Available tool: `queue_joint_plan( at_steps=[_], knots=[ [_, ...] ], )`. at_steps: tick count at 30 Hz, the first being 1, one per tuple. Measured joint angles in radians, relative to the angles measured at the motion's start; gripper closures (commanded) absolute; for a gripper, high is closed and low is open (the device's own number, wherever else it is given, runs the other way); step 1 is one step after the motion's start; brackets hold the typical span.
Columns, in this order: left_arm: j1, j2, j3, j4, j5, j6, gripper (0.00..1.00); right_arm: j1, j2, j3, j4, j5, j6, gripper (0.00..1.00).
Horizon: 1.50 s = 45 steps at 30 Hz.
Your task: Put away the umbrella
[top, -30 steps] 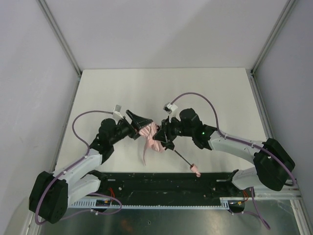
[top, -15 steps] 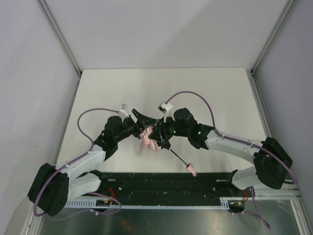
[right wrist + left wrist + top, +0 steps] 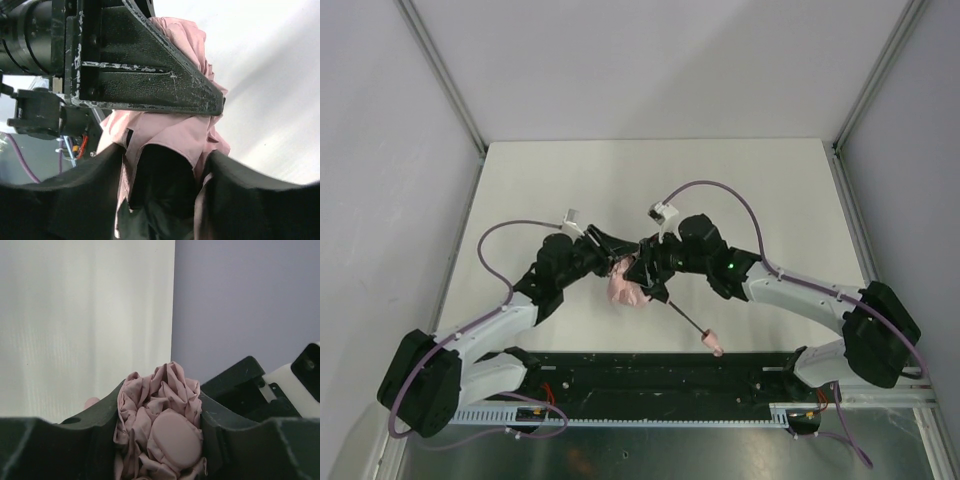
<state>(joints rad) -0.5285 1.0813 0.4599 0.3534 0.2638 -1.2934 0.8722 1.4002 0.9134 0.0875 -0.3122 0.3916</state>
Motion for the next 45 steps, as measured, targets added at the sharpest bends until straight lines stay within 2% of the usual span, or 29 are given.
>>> queue_joint_plan(
  at_steps=[2, 5, 17, 22, 26, 30, 34, 38, 45],
  knots=[
    [-0.003, 0.01, 0.008, 0.003, -0.003, 0.0, 1.0, -0.01, -0.014, 0.0, -0.009, -0.002, 0.045, 0.09],
    [-0.006, 0.018, 0.016, 0.018, -0.01, -0.002, 1.0, -0.04, -0.055, 0.001, -0.023, -0.004, 0.104, 0.02],
    [0.025, 0.026, 0.027, 0.203, -0.021, 0.009, 1.0, -0.32, -0.349, 0.013, -0.153, -0.022, 0.262, 0.01],
    [0.039, 0.016, 0.027, 0.344, -0.027, 0.011, 1.0, -0.536, -0.432, 0.01, -0.278, 0.025, 0.343, 0.01],
    [0.045, 0.009, 0.041, 0.464, -0.048, 0.01, 1.0, -0.604, -0.468, -0.045, -0.298, 0.027, 0.471, 0.03],
    [0.05, 0.027, 0.105, 0.574, -0.071, 0.007, 1.0, -0.607, -0.461, -0.176, -0.219, -0.058, 0.682, 0.08],
    [0.051, 0.086, 0.19, 0.721, -0.085, -0.031, 1.0, -0.557, -0.406, -0.301, -0.101, -0.119, 0.879, 0.11],
    [0.051, 0.142, 0.232, 0.828, -0.087, -0.078, 1.0, -0.441, -0.346, -0.328, 0.028, -0.123, 1.029, 0.14],
    [0.033, 0.169, 0.244, 0.885, -0.094, -0.1, 1.0, -0.226, -0.218, -0.328, 0.366, -0.067, 1.284, 0.16]
  ],
)
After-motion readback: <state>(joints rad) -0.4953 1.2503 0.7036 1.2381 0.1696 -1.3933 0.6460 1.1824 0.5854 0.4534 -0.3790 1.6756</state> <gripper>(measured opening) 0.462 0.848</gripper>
